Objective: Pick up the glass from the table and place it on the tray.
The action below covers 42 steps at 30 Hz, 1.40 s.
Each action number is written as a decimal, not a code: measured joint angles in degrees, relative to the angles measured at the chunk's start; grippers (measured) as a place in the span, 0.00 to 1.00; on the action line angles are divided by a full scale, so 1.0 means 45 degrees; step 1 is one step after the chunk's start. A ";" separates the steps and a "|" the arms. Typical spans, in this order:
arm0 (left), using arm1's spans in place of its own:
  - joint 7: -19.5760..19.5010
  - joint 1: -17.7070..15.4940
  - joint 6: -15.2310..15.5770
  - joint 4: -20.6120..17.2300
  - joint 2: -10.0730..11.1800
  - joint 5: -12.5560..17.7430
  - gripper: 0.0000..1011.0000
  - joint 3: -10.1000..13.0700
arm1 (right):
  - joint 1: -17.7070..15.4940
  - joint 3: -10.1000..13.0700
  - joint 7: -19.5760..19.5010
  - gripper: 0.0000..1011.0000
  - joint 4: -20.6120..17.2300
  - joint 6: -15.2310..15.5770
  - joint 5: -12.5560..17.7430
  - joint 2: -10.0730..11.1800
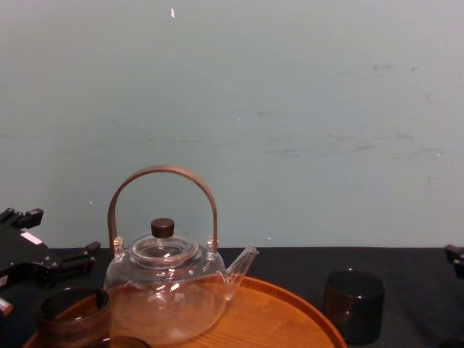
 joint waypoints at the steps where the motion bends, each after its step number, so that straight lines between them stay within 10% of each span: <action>1: 0.0000 0.0000 0.0000 0.0000 0.0000 0.0000 0.99 0.0000 | 0.0000 0.0000 0.0000 0.99 0.0000 0.0000 0.0000 0.0000; 42: 0.0000 0.0000 0.0000 0.0001 0.0000 -0.0001 0.99 0.0001 | -0.0303 0.0318 0.0900 0.99 -0.0485 0.0170 0.0232 0.0266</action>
